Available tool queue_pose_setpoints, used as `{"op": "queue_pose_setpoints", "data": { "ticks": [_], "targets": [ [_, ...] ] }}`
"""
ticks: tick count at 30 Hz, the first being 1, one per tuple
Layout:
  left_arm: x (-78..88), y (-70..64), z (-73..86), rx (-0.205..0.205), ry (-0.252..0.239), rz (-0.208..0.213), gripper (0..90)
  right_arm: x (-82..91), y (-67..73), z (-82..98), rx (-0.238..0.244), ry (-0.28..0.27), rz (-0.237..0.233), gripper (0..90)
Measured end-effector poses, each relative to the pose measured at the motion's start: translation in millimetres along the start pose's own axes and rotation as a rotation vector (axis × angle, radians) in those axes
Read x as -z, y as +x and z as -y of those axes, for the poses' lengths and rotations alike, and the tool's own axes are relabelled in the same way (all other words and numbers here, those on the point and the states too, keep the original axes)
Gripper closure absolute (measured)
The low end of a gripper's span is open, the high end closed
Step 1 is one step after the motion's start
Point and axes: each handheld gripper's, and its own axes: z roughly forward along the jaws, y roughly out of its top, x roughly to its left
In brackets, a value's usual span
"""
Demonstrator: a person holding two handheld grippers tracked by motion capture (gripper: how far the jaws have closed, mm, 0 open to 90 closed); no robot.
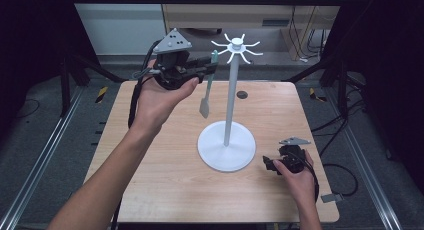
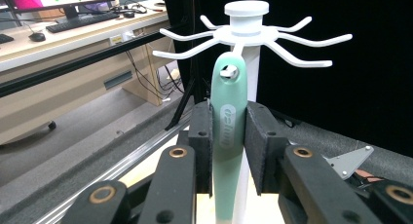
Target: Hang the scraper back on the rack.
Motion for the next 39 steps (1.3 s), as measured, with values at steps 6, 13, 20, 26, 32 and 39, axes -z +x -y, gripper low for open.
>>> {"op": "queue_pose_setpoints", "data": {
  "ticks": [6, 13, 20, 26, 32, 39],
  "targets": [
    [-2.1, -1.9, -1.1, -0.001, -0.001, 0.002, 74.2, 0.1, 0.3, 0.0, -0.002, 0.0, 0.0, 7.5],
    [-3.1, -2.4, -1.2, -0.003, -0.003, 0.001, 74.2, 0.0, 0.4, 0.0, -0.001, 0.0, -0.001, 7.5],
    [-5.3, -3.8, -1.1, -0.002, -0.004, -0.001, 74.1, -0.1, 0.2, 0.1, 0.002, 0.002, -0.001, 7.4],
    [-6.7, -4.9, -0.8, -0.002, -0.003, 0.001, 74.1, 0.0, 0.4, 0.0, 0.0, 0.0, -0.002, 7.4],
    [-6.9, -4.4, -0.2, -0.004, -0.001, 0.004, 74.1, -0.5, 0.2, 0.1, 0.007, 0.002, 0.0, 7.4],
    [-6.9, -3.7, 0.4, -0.001, 0.004, 0.007, 74.0, -0.6, 0.2, 0.2, 0.006, 0.003, 0.001, 7.4]
  ]
}}
